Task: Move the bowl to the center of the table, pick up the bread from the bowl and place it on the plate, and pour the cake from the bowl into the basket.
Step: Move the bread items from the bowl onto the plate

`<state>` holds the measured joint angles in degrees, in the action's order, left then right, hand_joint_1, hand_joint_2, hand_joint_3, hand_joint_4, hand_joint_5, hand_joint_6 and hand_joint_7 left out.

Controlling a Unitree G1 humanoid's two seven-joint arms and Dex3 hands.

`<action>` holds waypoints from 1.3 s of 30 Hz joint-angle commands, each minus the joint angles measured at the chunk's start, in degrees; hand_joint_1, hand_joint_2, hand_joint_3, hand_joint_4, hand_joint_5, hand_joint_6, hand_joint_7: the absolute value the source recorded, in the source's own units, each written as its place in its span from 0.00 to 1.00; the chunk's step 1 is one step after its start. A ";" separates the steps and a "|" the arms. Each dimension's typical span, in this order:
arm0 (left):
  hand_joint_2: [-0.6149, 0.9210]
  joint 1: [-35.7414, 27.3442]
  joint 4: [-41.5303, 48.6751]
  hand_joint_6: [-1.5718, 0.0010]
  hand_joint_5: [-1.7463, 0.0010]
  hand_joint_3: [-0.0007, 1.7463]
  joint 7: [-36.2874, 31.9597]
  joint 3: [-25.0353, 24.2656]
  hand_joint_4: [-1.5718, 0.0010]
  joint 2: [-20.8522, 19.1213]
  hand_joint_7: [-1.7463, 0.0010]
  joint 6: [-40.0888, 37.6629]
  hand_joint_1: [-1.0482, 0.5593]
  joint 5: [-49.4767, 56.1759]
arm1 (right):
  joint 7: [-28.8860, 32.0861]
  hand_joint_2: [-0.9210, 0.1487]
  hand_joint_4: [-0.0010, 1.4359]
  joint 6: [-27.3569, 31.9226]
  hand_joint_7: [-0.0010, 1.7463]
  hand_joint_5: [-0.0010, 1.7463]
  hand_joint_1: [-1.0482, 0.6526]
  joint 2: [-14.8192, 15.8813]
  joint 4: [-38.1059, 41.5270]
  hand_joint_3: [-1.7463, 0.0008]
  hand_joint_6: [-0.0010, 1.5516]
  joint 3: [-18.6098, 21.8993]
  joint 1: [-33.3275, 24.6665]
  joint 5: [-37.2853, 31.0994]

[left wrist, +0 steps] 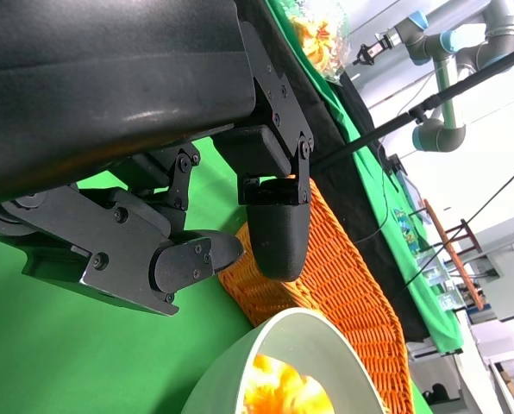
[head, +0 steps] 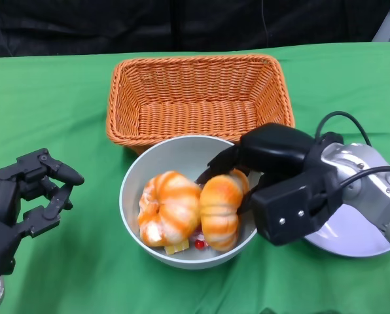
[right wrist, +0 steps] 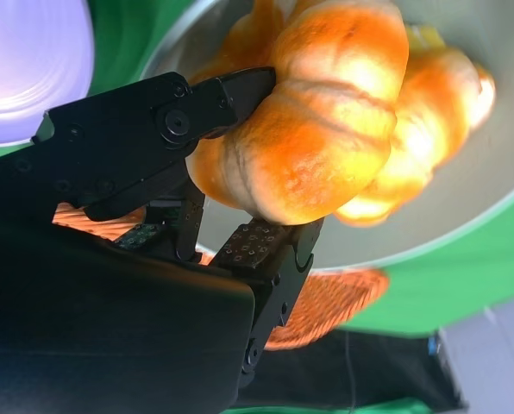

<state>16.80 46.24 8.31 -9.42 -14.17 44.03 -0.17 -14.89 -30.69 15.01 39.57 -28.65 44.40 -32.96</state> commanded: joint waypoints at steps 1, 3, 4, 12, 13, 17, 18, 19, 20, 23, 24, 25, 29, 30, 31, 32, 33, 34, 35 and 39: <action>0.89 0.13 0.24 0.49 0.14 0.39 -0.91 -0.01 0.50 -0.82 0.34 0.73 0.63 0.45 | 1.26 0.00 0.52 -1.03 0.10 0.60 0.47 0.03 0.56 0.97 0.71 2.26 -0.75 2.55; 0.89 0.15 0.27 0.49 0.14 0.39 -0.75 -0.07 0.50 -0.80 0.34 0.63 0.63 0.34 | 1.68 0.00 0.50 -1.49 0.11 0.66 0.48 0.15 0.61 0.98 0.70 2.93 -1.02 3.05; 0.89 0.16 0.28 0.49 0.14 0.39 -0.66 -0.10 0.50 -0.79 0.34 0.63 0.63 0.27 | 1.78 0.00 0.49 -1.60 0.11 0.67 0.48 0.19 0.60 0.98 0.70 3.08 -1.08 3.13; 0.89 0.33 0.53 0.49 0.14 0.38 -0.02 -0.04 0.51 -0.70 0.33 0.35 0.62 -0.18 | 0.11 0.00 0.48 -0.64 0.12 0.68 0.48 1.10 -1.80 0.97 0.69 6.01 -2.64 6.14; 0.89 0.37 0.59 0.50 0.14 0.38 -0.03 -0.05 0.51 -0.65 0.33 0.42 0.62 -0.20 | -0.17 0.00 0.48 -0.46 0.12 0.69 0.48 1.27 -2.21 0.97 0.69 6.40 -2.84 6.61; 0.90 0.45 0.67 0.50 0.14 0.37 -0.25 0.02 0.51 -0.61 0.32 0.34 0.62 -0.01 | -1.33 0.00 0.46 1.23 0.15 0.75 0.48 1.46 -4.25 0.97 0.68 8.00 -3.95 8.47; 0.90 0.46 0.64 0.50 0.14 0.37 -0.19 0.02 0.51 -0.58 0.32 0.23 0.62 -0.09 | -1.68 0.00 0.46 2.10 0.15 0.76 0.48 1.49 -5.21 0.97 0.68 8.47 -4.44 9.03; 0.90 0.48 0.63 0.50 0.14 0.37 -0.25 0.05 0.52 -0.59 0.32 0.16 0.62 -0.02 | -1.95 0.00 0.46 2.88 0.16 0.77 0.48 1.55 -6.24 0.97 0.67 9.03 -5.03 9.66; 0.90 0.50 0.66 0.50 0.14 0.37 -0.41 0.09 0.52 -0.62 0.32 0.19 0.62 0.16 | -2.10 0.00 0.46 3.32 0.16 0.78 0.48 1.60 -7.03 0.97 0.67 9.48 -5.52 10.14; 0.90 0.36 0.25 0.50 0.14 0.36 -1.04 0.22 0.51 -0.73 0.32 -0.27 0.61 0.76 | -3.41 0.00 0.45 6.47 0.16 0.77 0.48 1.89 -10.66 0.97 0.66 11.24 -7.54 12.28; 0.90 0.34 0.18 0.50 0.14 0.36 -1.01 0.24 0.51 -0.74 0.32 -0.37 0.61 0.72 | -3.91 0.00 0.45 7.70 0.17 0.77 0.49 1.95 -11.85 0.97 0.66 11.69 -8.12 12.80; 0.91 0.33 0.16 0.51 0.14 0.35 -0.88 0.26 0.51 -0.79 0.33 -0.45 0.61 0.64 | -4.52 0.00 0.45 8.88 0.17 0.77 0.49 2.11 -13.04 0.96 0.66 12.21 -8.71 13.41; 0.91 0.57 0.89 0.50 0.15 0.34 -0.40 0.19 0.51 -0.85 0.33 0.35 0.61 0.10 | -5.84 0.00 0.44 8.88 0.28 0.83 0.49 2.27 -13.81 0.96 0.62 15.31 -10.67 18.24; 0.91 0.53 0.81 0.50 0.15 0.34 -0.41 0.19 0.51 -0.89 0.33 0.29 0.61 0.08 | -6.00 0.00 0.44 9.61 0.37 0.85 0.49 2.00 -14.14 0.96 0.57 16.32 -11.25 19.68; 0.91 0.50 0.77 0.49 0.14 0.34 -0.35 0.15 0.50 -0.93 0.34 0.22 0.61 0.00 | -6.18 0.00 0.43 10.24 0.48 0.91 0.48 1.74 -14.43 0.96 0.52 17.22 -11.76 21.00; 0.91 0.50 0.81 0.49 0.14 0.34 -0.28 0.12 0.50 -0.95 0.34 0.23 0.61 -0.10 | -6.45 0.00 0.42 10.67 0.53 0.94 0.48 1.52 -14.58 0.96 0.50 18.01 -12.20 22.36; 0.91 0.54 0.94 0.49 0.15 0.34 -0.14 0.06 0.50 -0.98 0.34 0.31 0.61 -0.25 | -6.77 0.00 0.42 11.17 0.56 0.97 0.48 1.36 -14.77 0.96 0.48 18.79 -12.67 23.71; 0.91 0.58 1.03 0.49 0.15 0.34 0.04 0.00 0.50 -0.98 0.34 0.35 0.61 -0.45 | -7.01 0.00 0.43 11.76 0.58 0.98 0.48 1.36 -15.07 0.96 0.47 19.59 -13.21 24.89; 0.91 0.61 1.08 0.49 0.15 0.34 0.16 -0.03 0.50 -0.98 0.34 0.36 0.61 -0.58 | -7.17 0.00 0.45 12.25 0.60 0.99 0.48 1.39 -15.35 0.95 0.46 20.07 -13.58 25.67; 0.91 0.87 1.55 0.49 0.14 0.35 0.34 -0.06 0.50 -1.20 0.34 0.43 0.63 -0.82 | -8.32 0.00 0.45 16.08 0.62 0.99 0.47 1.12 -15.94 0.95 0.44 24.07 -15.91 31.38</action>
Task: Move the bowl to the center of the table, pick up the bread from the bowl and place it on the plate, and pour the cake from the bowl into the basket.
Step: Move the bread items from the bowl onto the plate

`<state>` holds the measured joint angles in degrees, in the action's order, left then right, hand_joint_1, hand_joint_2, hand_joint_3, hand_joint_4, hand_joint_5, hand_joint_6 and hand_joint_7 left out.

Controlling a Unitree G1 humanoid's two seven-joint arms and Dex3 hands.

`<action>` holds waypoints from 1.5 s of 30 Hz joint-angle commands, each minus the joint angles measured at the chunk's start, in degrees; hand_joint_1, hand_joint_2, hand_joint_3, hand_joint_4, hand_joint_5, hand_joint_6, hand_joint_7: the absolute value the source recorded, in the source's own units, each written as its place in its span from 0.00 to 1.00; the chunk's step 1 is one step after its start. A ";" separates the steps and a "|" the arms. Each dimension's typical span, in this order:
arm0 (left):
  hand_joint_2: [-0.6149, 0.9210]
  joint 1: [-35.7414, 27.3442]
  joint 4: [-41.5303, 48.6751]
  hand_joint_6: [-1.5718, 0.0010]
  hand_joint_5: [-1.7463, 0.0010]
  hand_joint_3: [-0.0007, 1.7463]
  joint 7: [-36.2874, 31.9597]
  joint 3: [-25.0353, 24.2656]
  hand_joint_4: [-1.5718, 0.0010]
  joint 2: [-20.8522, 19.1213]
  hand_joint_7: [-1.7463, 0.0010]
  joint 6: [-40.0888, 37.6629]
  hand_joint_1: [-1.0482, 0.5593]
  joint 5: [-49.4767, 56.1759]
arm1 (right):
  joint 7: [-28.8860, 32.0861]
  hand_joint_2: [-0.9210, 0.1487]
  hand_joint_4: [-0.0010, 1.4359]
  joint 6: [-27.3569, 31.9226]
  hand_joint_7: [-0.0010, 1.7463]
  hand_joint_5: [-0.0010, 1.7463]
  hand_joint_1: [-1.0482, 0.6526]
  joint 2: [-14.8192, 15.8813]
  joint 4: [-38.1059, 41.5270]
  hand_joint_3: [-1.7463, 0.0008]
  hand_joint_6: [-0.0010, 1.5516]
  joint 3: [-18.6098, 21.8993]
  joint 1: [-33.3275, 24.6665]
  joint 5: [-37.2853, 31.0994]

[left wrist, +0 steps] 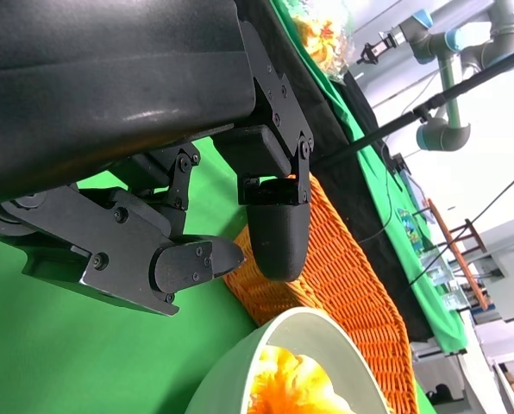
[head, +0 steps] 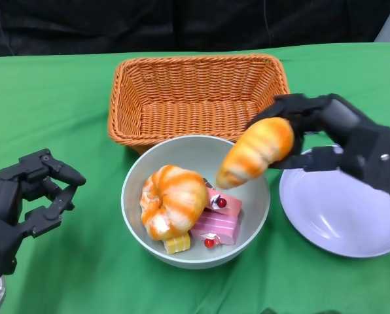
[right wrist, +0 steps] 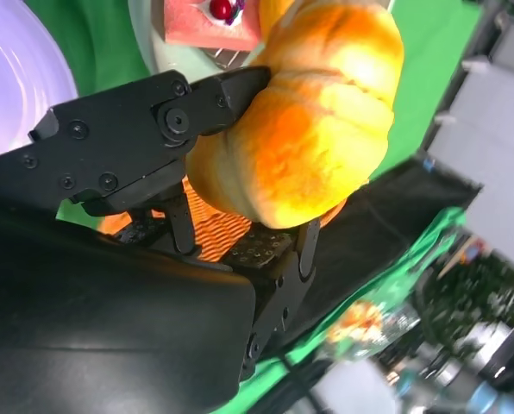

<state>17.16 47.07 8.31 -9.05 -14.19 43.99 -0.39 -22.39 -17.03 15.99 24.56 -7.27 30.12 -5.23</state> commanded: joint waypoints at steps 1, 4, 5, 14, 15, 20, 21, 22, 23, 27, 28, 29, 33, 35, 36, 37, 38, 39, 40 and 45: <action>0.91 0.52 0.74 0.49 0.14 0.35 0.18 -0.41 0.50 -1.26 0.34 0.44 0.63 -0.48 | -1.29 0.00 0.46 3.44 0.63 0.97 0.47 0.10 -1.15 0.95 0.44 3.54 -2.17 5.05; 0.91 0.63 0.86 0.48 0.14 0.36 -0.05 -0.39 0.49 -1.51 0.34 0.39 0.62 -0.24 | -2.00 0.00 0.46 6.33 0.65 0.90 0.46 0.03 -1.84 0.95 0.44 5.79 -3.78 8.49; 0.91 0.72 1.04 0.48 0.14 0.36 0.17 -0.43 0.49 -1.57 0.34 0.46 0.62 -0.40 | -1.85 0.00 0.46 8.12 0.65 0.89 0.46 0.03 -2.50 0.95 0.44 6.51 -4.47 9.38; 0.90 1.18 1.57 0.48 0.15 0.37 0.90 -0.69 0.50 -1.79 0.35 0.19 0.62 -1.33 | 2.08 0.00 0.42 27.11 0.73 0.93 0.49 1.72 -12.16 0.92 0.40 8.98 -9.30 8.99; 0.90 1.27 1.73 0.48 0.15 0.37 1.02 -0.71 0.50 -1.81 0.34 0.45 0.63 -1.38 | 2.41 0.00 0.42 29.39 0.75 0.94 0.50 1.85 -13.05 0.91 0.40 9.15 -9.48 8.95; 0.90 1.52 2.23 0.48 0.15 0.36 1.29 -0.98 0.49 -1.78 0.34 0.70 0.62 -1.43 | 3.25 0.00 0.43 37.29 0.86 1.00 0.53 2.97 -15.73 0.90 0.36 8.81 -9.74 7.55; 0.90 1.50 2.17 0.48 0.15 0.36 1.25 -0.98 0.49 -1.81 0.34 0.62 0.63 -1.35 | 3.18 0.00 0.43 38.17 0.88 1.00 0.54 3.39 -15.97 0.89 0.34 8.43 -9.70 6.88; 0.90 1.46 2.05 0.48 0.15 0.36 1.11 -0.97 0.49 -1.84 0.34 0.52 0.63 -1.20 | 3.17 0.00 0.43 39.20 0.90 1.00 0.54 3.82 -16.26 0.89 0.33 7.96 -9.60 6.10; 0.90 1.43 2.00 0.48 0.15 0.36 1.01 -0.95 0.49 -1.86 0.34 0.55 0.63 -1.09 | 3.18 0.00 0.44 40.30 0.90 1.00 0.53 4.16 -16.47 0.89 0.33 7.58 -9.42 5.40; 0.90 1.42 1.74 0.48 0.16 0.36 1.20 -1.03 0.49 -1.76 0.34 0.18 0.63 -1.35 | 2.03 0.00 0.42 43.06 0.91 1.00 0.52 6.63 -14.11 0.88 0.30 4.78 -7.20 1.74; 0.90 1.43 1.64 0.49 0.16 0.36 1.33 -1.05 0.49 -1.71 0.34 -0.02 0.63 -1.49 | 1.67 0.00 0.43 43.32 0.93 1.00 0.51 7.07 -12.89 0.88 0.30 4.37 -6.51 1.23; 0.90 1.45 1.58 0.49 0.16 0.36 1.49 -1.07 0.49 -1.64 0.34 -0.19 0.63 -1.67 | 1.12 0.00 0.43 43.12 0.96 1.00 0.51 7.51 -10.85 0.88 0.29 4.11 -5.54 0.93; 0.91 1.50 1.59 0.49 0.15 0.36 1.38 -1.02 0.50 -1.69 0.34 -0.26 0.63 -1.47 | -0.98 0.00 0.44 44.30 0.98 1.00 0.49 8.14 -4.64 0.86 0.28 4.05 -1.90 1.15; 0.91 1.56 1.60 0.49 0.15 0.36 1.24 -1.00 0.50 -1.69 0.35 -0.21 0.63 -1.36 | -1.70 0.00 0.43 46.27 0.92 1.00 0.48 8.03 -3.00 0.85 0.31 3.81 -0.03 1.07; 0.91 1.60 1.60 0.49 0.14 0.35 1.26 -1.01 0.50 -1.66 0.35 -0.25 0.63 -1.39 | -1.84 0.00 0.42 47.09 0.89 1.00 0.47 7.92 -2.58 0.85 0.32 3.75 0.59 0.99; 0.91 1.68 1.69 0.48 0.14 0.35 1.04 -0.97 0.50 -1.68 0.35 -0.15 0.63 -1.18 | -1.91 0.00 0.42 48.61 0.87 1.00 0.47 7.45 -2.08 0.85 0.32 4.27 1.42 1.59; 0.91 1.75 1.79 0.48 0.14 0.35 0.95 -0.95 0.49 -1.71 0.35 -0.02 0.63 -1.06 | -1.94 0.00 0.42 49.79 0.84 0.99 0.48 6.98 -1.72 0.85 0.34 4.94 1.98 2.34; 0.91 1.84 1.95 0.48 0.14 0.35 0.96 -0.93 0.49 -1.73 0.35 0.11 0.63 -1.02 | -2.17 0.00 0.42 50.69 0.80 0.98 0.48 6.53 -1.07 0.85 0.34 5.74 2.52 3.35; 0.91 1.86 2.00 0.48 0.14 0.35 0.90 -0.92 0.49 -1.75 0.36 0.15 0.64 -0.93 | -2.48 0.00 0.43 51.13 0.77 0.98 0.48 6.19 -0.36 0.85 0.35 6.29 2.92 4.24; 0.91 1.99 2.05 0.48 0.14 0.35 1.35 -1.05 0.49 -1.74 0.36 -0.30 0.64 -1.36 | -2.30 0.01 0.43 51.88 0.54 0.95 0.47 5.68 1.35 0.88 0.40 5.50 3.84 4.75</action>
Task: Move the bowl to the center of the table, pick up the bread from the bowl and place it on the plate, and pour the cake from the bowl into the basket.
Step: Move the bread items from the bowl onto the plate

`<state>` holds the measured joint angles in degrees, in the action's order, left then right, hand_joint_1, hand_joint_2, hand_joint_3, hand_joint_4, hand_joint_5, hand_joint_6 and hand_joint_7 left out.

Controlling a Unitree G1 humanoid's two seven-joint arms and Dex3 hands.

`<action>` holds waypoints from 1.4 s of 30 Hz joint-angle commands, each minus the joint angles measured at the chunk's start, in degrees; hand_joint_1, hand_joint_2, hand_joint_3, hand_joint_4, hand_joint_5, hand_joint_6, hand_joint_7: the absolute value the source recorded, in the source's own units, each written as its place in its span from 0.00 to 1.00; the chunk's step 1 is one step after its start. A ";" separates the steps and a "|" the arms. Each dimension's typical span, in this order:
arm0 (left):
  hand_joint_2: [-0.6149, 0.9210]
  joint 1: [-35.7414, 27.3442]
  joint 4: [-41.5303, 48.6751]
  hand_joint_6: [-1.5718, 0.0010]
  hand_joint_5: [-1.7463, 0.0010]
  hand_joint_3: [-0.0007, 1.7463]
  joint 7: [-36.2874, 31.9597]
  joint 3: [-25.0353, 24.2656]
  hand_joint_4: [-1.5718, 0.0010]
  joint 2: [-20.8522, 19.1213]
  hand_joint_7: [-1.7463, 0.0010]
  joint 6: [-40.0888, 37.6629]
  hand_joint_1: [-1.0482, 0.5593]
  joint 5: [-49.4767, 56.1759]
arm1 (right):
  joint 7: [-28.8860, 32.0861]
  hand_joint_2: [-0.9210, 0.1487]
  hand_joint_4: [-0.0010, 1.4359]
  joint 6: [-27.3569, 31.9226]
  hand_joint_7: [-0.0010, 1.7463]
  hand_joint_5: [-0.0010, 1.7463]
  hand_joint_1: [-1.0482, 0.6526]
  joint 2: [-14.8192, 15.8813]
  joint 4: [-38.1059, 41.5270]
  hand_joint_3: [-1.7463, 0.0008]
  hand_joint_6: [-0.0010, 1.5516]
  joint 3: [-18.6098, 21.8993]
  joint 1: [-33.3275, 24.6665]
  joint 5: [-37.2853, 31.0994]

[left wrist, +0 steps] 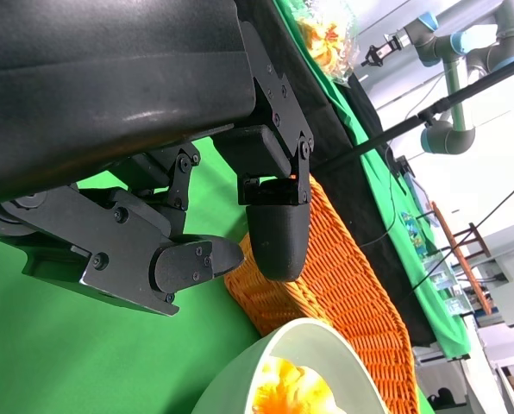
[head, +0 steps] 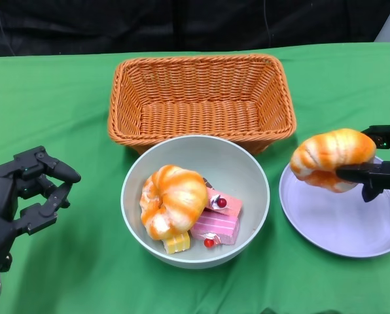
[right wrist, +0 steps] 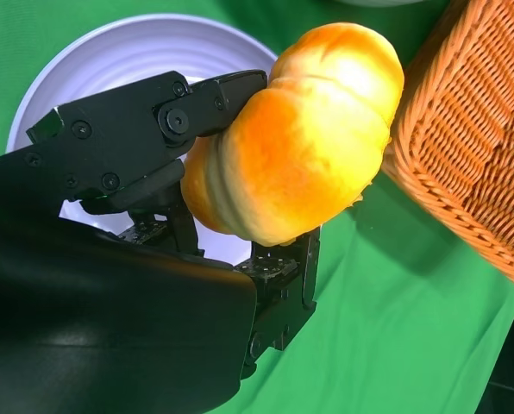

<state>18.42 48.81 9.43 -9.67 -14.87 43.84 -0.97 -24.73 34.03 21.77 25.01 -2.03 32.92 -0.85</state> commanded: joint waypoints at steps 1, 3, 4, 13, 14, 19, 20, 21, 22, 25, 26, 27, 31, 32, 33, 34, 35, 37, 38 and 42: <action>0.91 0.85 0.58 0.48 0.14 0.34 0.44 -0.50 0.49 -1.04 0.37 -0.05 0.63 -0.97 | -0.04 0.00 0.43 0.86 0.52 0.95 0.47 -0.20 1.08 0.88 0.41 0.08 1.11 0.36; 0.91 1.00 0.93 0.47 0.14 0.34 0.62 -0.55 0.49 -1.05 0.37 0.11 0.63 -1.14 | -0.40 0.01 0.43 0.32 0.54 0.95 0.47 -0.16 1.40 0.88 0.42 -0.31 1.10 0.26; 0.91 1.04 1.02 0.47 0.15 0.33 0.61 -0.56 0.49 -1.05 0.38 0.20 0.63 -1.13 | -0.35 0.01 0.44 0.34 0.60 0.96 0.47 -0.13 1.53 0.87 0.41 -0.58 1.17 0.05; 0.93 0.95 0.63 0.47 0.16 0.31 0.28 -0.43 0.49 -1.25 0.38 -0.44 0.64 -0.75 | -1.73 0.01 0.48 2.86 0.44 0.95 0.47 -0.09 3.22 0.84 0.41 -0.86 2.50 0.80; 0.93 0.94 0.61 0.47 0.16 0.31 0.25 -0.42 0.49 -1.26 0.38 -0.47 0.64 -0.71 | -1.88 0.00 0.49 3.04 0.38 0.95 0.47 -0.05 3.37 0.84 0.43 -0.93 2.62 0.79; 0.94 0.94 0.59 0.47 0.16 0.30 0.23 -0.41 0.49 -1.26 0.38 -0.50 0.64 -0.70 | -2.11 0.00 0.49 3.25 0.31 0.94 0.47 -0.05 3.51 0.84 0.45 -0.91 2.76 0.67; 0.94 0.94 0.59 0.47 0.16 0.30 0.23 -0.41 0.49 -1.26 0.38 -0.51 0.64 -0.70 | -2.12 0.00 0.49 3.26 0.31 0.94 0.47 -0.06 3.52 0.84 0.45 -0.90 2.77 0.66; 0.94 0.94 0.59 0.47 0.16 0.30 0.23 -0.41 0.49 -1.26 0.38 -0.51 0.64 -0.70 | -2.12 0.00 0.49 3.26 0.31 0.94 0.47 -0.06 3.52 0.84 0.46 -0.90 2.77 0.66; 0.94 0.94 0.59 0.47 0.16 0.30 0.23 -0.41 0.49 -1.26 0.38 -0.51 0.64 -0.70 | -2.12 0.00 0.49 3.26 0.30 0.94 0.47 -0.06 3.53 0.84 0.46 -0.90 2.78 0.65; 0.94 1.25 1.14 0.47 0.17 0.29 0.21 -0.45 0.49 -1.12 0.39 0.00 0.63 -0.75 | -4.61 0.00 0.51 6.54 0.65 0.99 0.44 0.84 11.74 0.79 0.41 -1.97 7.37 0.14; 0.94 1.31 1.27 0.47 0.17 0.28 0.08 -0.43 0.48 -1.12 0.39 0.14 0.62 -0.63 | -4.82 0.00 0.51 6.94 0.72 0.99 0.43 0.89 13.45 0.79 0.39 -2.13 8.31 -0.08; 0.94 1.33 1.33 0.47 0.17 0.28 -0.03 -0.42 0.48 -1.13 0.39 0.21 0.62 -0.53 | -4.81 0.00 0.51 6.93 0.76 1.00 0.43 0.85 14.32 0.78 0.37 -2.19 8.77 -0.21; 0.94 1.31 1.18 0.46 0.18 0.27 -0.26 -0.62 0.48 -0.90 0.40 -0.21 0.62 -0.81 | -4.47 0.00 0.56 5.17 0.84 1.00 0.42 0.75 18.01 0.77 0.31 -3.76 10.08 -1.85; 0.94 1.30 1.13 0.46 0.18 0.27 -0.44 -0.64 0.48 -0.85 0.41 -0.23 0.62 -0.75 | -4.27 0.00 0.57 4.90 0.76 1.00 0.43 0.67 18.89 0.77 0.31 -3.86 10.41 -2.13; 0.94 1.28 1.07 0.46 0.18 0.27 -0.60 -0.64 0.48 -0.82 0.41 -0.21 0.62 -0.67 | -4.25 0.00 0.58 4.77 0.73 1.00 0.43 0.61 19.66 0.77 0.31 -3.77 10.74 -2.19; 0.94 1.29 1.06 0.46 0.18 0.27 -0.49 -0.68 0.48 -0.80 0.41 -0.37 0.62 -0.80 | -4.26 0.00 0.58 4.48 0.70 1.00 0.43 0.66 20.20 0.77 0.33 -4.03 11.02 -2.52; 0.95 1.31 1.09 0.46 0.18 0.27 -0.35 -0.72 0.49 -0.79 0.41 -0.46 0.62 -0.93 | -4.19 0.00 0.60 4.18 0.74 1.00 0.43 0.71 20.58 0.77 0.34 -4.34 11.21 -2.91; 0.95 1.41 1.33 0.47 0.18 0.27 -0.40 -0.75 0.49 -0.83 0.41 -0.38 0.62 -0.86 | -3.27 0.00 0.60 2.34 0.66 1.00 0.43 0.88 20.90 0.79 0.34 -6.15 11.09 -4.94; 0.95 1.43 1.39 0.47 0.19 0.26 -0.46 -0.75 0.49 -0.83 0.41 -0.33 0.62 -0.80 | -3.29 0.00 0.56 1.15 0.48 1.00 0.43 1.03 21.00 0.80 0.36 -6.99 10.89 -5.82; 0.95 1.49 1.58 0.46 0.19 0.26 -0.26 -0.81 0.48 -0.80 0.41 -0.02 0.62 -0.94 | -3.17 0.00 0.53 -1.63 0.33 1.00 0.44 1.01 21.50 0.83 0.39 -8.49 10.40 -7.91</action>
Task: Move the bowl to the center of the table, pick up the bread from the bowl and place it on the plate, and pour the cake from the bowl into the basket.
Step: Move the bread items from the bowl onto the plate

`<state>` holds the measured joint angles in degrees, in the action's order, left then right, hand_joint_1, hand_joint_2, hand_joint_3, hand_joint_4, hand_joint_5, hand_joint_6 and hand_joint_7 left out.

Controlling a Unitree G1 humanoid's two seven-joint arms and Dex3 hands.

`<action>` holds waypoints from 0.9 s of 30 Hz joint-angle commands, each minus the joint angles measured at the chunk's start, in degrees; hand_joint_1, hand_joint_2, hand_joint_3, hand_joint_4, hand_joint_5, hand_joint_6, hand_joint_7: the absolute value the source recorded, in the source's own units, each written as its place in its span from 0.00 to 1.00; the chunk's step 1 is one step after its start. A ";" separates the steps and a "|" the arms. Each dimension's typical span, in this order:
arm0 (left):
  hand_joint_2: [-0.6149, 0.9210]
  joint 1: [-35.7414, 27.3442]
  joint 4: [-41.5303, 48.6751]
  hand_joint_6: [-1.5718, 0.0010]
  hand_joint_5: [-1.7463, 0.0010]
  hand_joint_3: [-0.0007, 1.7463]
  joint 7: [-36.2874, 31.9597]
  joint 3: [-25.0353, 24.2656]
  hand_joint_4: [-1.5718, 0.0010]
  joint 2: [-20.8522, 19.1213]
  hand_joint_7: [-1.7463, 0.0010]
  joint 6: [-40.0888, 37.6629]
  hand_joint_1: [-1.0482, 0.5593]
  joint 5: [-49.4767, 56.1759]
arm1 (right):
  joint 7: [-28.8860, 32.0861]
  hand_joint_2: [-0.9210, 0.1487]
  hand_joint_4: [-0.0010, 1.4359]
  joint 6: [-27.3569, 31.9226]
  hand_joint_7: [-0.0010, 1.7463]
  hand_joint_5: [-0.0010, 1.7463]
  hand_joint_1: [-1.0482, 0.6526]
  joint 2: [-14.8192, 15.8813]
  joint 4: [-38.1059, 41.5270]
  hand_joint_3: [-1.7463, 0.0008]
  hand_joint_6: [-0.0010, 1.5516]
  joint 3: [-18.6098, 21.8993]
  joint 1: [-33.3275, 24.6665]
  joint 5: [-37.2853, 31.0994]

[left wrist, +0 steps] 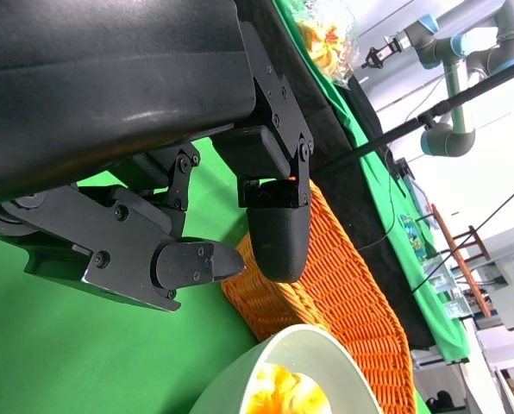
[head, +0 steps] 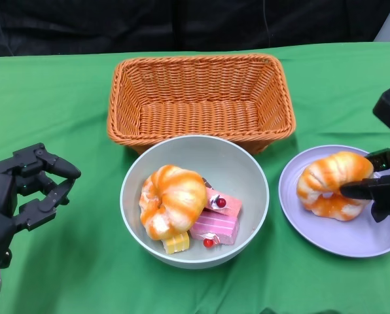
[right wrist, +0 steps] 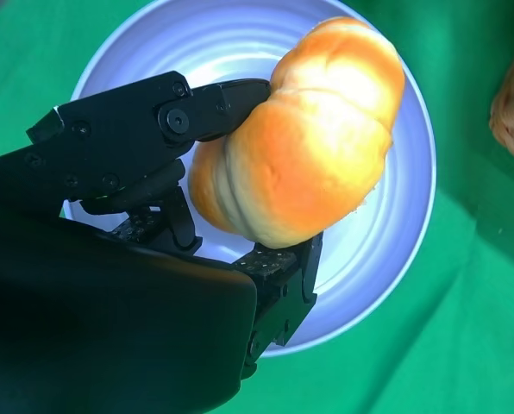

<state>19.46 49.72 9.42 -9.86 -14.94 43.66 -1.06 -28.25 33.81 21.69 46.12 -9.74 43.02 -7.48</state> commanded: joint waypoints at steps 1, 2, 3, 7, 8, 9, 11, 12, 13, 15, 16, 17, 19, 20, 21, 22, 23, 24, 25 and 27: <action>0.95 0.46 0.70 0.46 0.19 0.26 -0.11 -0.66 0.48 -0.72 0.41 0.20 0.62 -0.99 | 0.57 0.00 0.52 -1.78 0.20 1.00 0.44 1.03 0.19 0.83 0.33 -0.86 0.13 -1.59; 0.95 0.47 0.67 0.46 0.19 0.26 0.21 -0.73 0.48 -0.66 0.41 -0.04 0.62 -1.30 | 1.16 0.00 0.51 -1.86 0.14 1.00 0.44 0.84 -0.28 0.84 0.31 -0.67 -0.06 -1.77; 0.95 0.49 0.68 0.46 0.19 0.26 0.49 -0.76 0.48 -0.64 0.42 -0.17 0.62 -1.53 | 1.60 0.00 0.48 -2.03 0.09 1.00 0.45 0.73 -0.76 0.85 0.27 -0.60 -0.23 -1.96; 0.96 0.29 0.56 0.46 0.18 0.26 0.16 -0.47 0.49 -0.81 0.42 -0.15 0.63 -1.23 | 3.34 0.00 0.41 -3.59 0.25 0.94 0.41 0.55 -2.24 0.80 0.47 -1.58 -1.06 -3.70; 0.96 0.21 0.43 0.46 0.19 0.25 -0.01 -0.41 0.49 -0.83 0.42 -0.24 0.63 -1.14 | 3.71 0.00 0.42 -3.79 0.25 0.87 0.40 0.51 -2.58 0.79 0.51 -1.88 -1.29 -4.14; 0.96 0.18 0.36 0.46 0.19 0.25 -0.12 -0.38 0.49 -0.84 0.42 -0.31 0.62 -1.09 | 3.90 0.00 0.42 -3.90 0.24 0.85 0.39 0.50 -2.84 0.78 0.52 -2.03 -1.46 -4.35; 0.96 0.06 0.15 0.46 0.19 0.26 0.36 -0.47 0.49 -0.76 0.42 -0.36 0.63 -1.58 | 4.19 0.00 0.45 -3.83 0.16 0.73 0.37 0.58 -4.06 0.79 0.50 -2.87 -2.11 -5.35; 0.96 0.04 0.16 0.46 0.19 0.26 0.47 -0.47 0.49 -0.78 0.41 -0.30 0.63 -1.66 | 4.31 0.00 0.47 -3.59 0.11 0.69 0.36 0.58 -4.52 0.79 0.48 -3.16 -2.31 -5.71; 0.96 0.03 0.18 0.46 0.19 0.26 0.43 -0.43 0.50 -0.83 0.41 -0.28 0.64 -1.63 | 4.44 0.00 0.49 -3.31 0.07 0.67 0.36 0.61 -5.05 0.80 0.45 -3.54 -2.51 -6.21; 0.96 -0.01 0.13 0.46 0.18 0.26 0.33 -0.32 0.49 -0.93 0.41 -0.36 0.63 -1.50 | 4.75 0.00 0.56 -2.62 0.02 0.56 0.34 0.64 -6.34 0.82 0.33 -4.08 -2.98 -6.96; 0.96 -0.02 0.10 0.47 0.18 0.26 0.32 -0.30 0.49 -0.95 0.41 -0.39 0.63 -1.48 | 4.82 0.00 0.58 -2.39 0.01 0.53 0.34 0.65 -6.76 0.82 0.30 -4.19 -3.14 -7.16; 0.96 -0.03 0.13 0.47 0.18 0.25 0.35 -0.26 0.49 -1.02 0.41 -0.26 0.63 -1.41 | 5.18 0.00 0.60 -2.34 0.01 0.51 0.33 0.64 -7.55 0.82 0.29 -4.27 -3.55 -7.38; 0.96 -0.02 0.20 0.46 0.17 0.25 0.43 -0.20 0.49 -1.11 0.41 -0.03 0.64 -1.35 | 5.66 0.00 0.62 -2.21 0.00 0.33 0.32 0.66 -8.94 0.85 0.26 -4.33 -4.24 -7.67; 0.97 -0.09 0.07 0.46 0.17 0.25 0.38 -0.15 0.49 -1.18 0.41 -0.14 0.64 -1.26 | 5.25 0.00 0.63 -2.12 0.00 0.30 0.31 1.00 -10.52 0.85 0.26 -5.01 -4.79 -8.28; 0.96 -0.11 0.03 0.46 0.17 0.25 0.35 -0.12 0.49 -1.23 0.41 -0.16 0.63 -1.20 | 4.69 0.00 0.61 -1.90 0.00 0.22 0.31 1.29 -12.18 0.85 0.19 -5.43 -5.34 -8.64; 0.96 -0.13 0.00 0.46 0.17 0.25 0.33 -0.09 0.49 -1.27 0.41 -0.18 0.63 -1.17 | 4.25 0.00 0.61 -1.66 0.00 0.18 0.31 1.49 -13.46 0.85 0.15 -5.67 -5.77 -8.93; 0.96 -0.06 0.09 0.46 0.17 0.25 0.30 -0.09 0.49 -1.30 0.41 -0.19 0.63 -1.15 | 4.00 0.00 0.60 -1.32 0.00 0.15 0.32 1.56 -14.66 0.85 0.12 -5.90 -6.13 -9.29; 0.96 -0.01 0.14 0.46 0.17 0.25 0.29 -0.07 0.49 -1.33 0.41 -0.16 0.63 -1.14 | 3.92 0.00 0.59 -0.92 0.00 0.14 0.33 1.57 -15.55 0.85 0.08 -5.98 -6.40 -9.52; 0.96 0.00 0.13 0.46 0.17 0.25 0.32 -0.04 0.49 -1.37 0.41 -0.17 0.63 -1.12 | 3.89 0.00 0.58 -0.40 0.00 0.13 0.34 1.58 -16.39 0.85 0.06 -6.07 -6.64 -9.69; 0.96 -0.07 -0.16 0.45 0.17 0.25 0.03 0.02 0.49 -1.38 0.41 -0.50 0.63 -0.95 | 4.33 0.00 0.56 -0.13 0.00 0.10 0.34 1.85 -18.11 0.88 0.02 -6.55 -7.32 -10.52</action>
<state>19.44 49.80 9.44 -9.65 -15.04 43.59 -2.11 -23.91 33.16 22.24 29.34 -16.13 36.64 -17.36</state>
